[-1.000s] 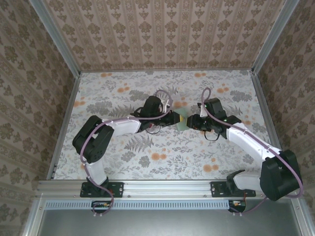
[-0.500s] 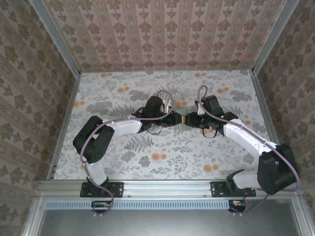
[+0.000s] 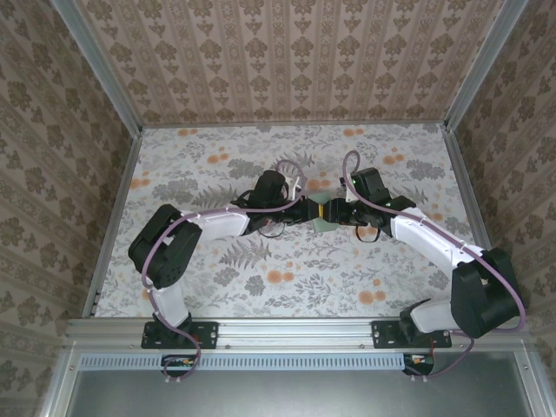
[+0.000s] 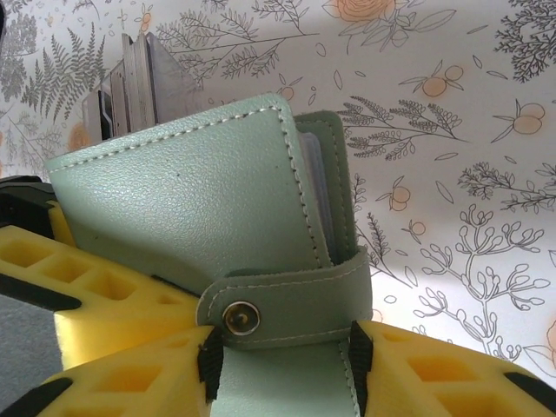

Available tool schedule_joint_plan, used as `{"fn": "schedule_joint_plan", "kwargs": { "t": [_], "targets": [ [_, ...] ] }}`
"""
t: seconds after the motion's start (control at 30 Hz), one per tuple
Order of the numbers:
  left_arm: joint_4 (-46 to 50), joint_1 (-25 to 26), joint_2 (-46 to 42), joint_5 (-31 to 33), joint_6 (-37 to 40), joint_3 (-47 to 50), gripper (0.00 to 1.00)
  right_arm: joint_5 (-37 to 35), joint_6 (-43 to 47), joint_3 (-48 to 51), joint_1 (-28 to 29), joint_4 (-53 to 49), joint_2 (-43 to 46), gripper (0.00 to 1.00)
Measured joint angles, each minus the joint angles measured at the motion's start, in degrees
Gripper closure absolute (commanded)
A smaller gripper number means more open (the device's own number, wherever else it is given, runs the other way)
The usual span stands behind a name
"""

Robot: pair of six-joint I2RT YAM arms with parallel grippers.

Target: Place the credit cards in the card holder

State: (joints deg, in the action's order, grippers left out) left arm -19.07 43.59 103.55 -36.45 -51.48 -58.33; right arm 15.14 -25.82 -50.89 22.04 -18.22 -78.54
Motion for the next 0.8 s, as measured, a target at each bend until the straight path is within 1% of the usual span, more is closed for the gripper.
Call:
{"fn": "schedule_joint_plan", "kwargs": {
  "t": [0.07, 0.17, 0.27, 0.33, 0.37, 0.43, 0.5, 0.57, 0.63, 0.73, 0.8],
  "targets": [
    [-0.3, -0.2, 0.0, -0.5, 0.0, 0.2, 1.00, -0.2, 1.2, 0.0, 0.0, 0.0, 0.0, 0.48],
    [-0.2, -0.3, 0.0, -1.0, 0.0, 0.2, 1.00, -0.3, 3.3, 0.0, 0.1, -0.1, 0.1, 0.47],
    [-0.4, -0.5, 0.0, -1.9, 0.0, 0.2, 1.00, -1.1, 4.9, 0.0, 0.3, -0.2, 1.0, 0.51],
    [-0.5, -0.5, 0.0, -2.9, 0.0, 0.2, 1.00, -1.4, 5.3, 0.0, 0.3, -0.2, 2.1, 0.56],
    [-0.3, -0.5, 0.0, -3.4, 0.1, 0.2, 1.00, -1.4, 5.4, 0.0, 0.1, 0.0, 2.8, 0.58],
    [2.0, -0.5, 0.0, -4.1, 1.2, 0.0, 0.97, -1.2, 5.3, 0.0, -0.6, 0.3, 3.7, 0.58],
    [7.0, -0.2, 0.0, -4.1, 3.2, -0.8, 0.95, -1.1, 5.3, -0.1, -1.3, 0.0, 3.9, 0.57],
    [12.9, 0.4, 0.0, -3.1, 5.8, -2.0, 0.93, -1.2, 5.3, -0.1, -1.6, -0.7, 3.7, 0.57],
    [16.8, 1.5, 0.0, -1.7, 7.4, -2.6, 0.91, -1.2, 5.3, -0.1, -1.6, -1.4, 3.6, 0.57],
    [20.1, 3.3, 0.2, 0.4, 7.8, -2.6, 0.86, -0.7, 4.7, 0.6, -1.6, -1.8, 3.3, 0.57],
    [20.4, 4.2, 1.1, 1.3, 7.6, -2.4, 0.76, -0.2, 4.4, 1.6, -1.4, -2.0, 2.9, 0.58]
  ]
}}
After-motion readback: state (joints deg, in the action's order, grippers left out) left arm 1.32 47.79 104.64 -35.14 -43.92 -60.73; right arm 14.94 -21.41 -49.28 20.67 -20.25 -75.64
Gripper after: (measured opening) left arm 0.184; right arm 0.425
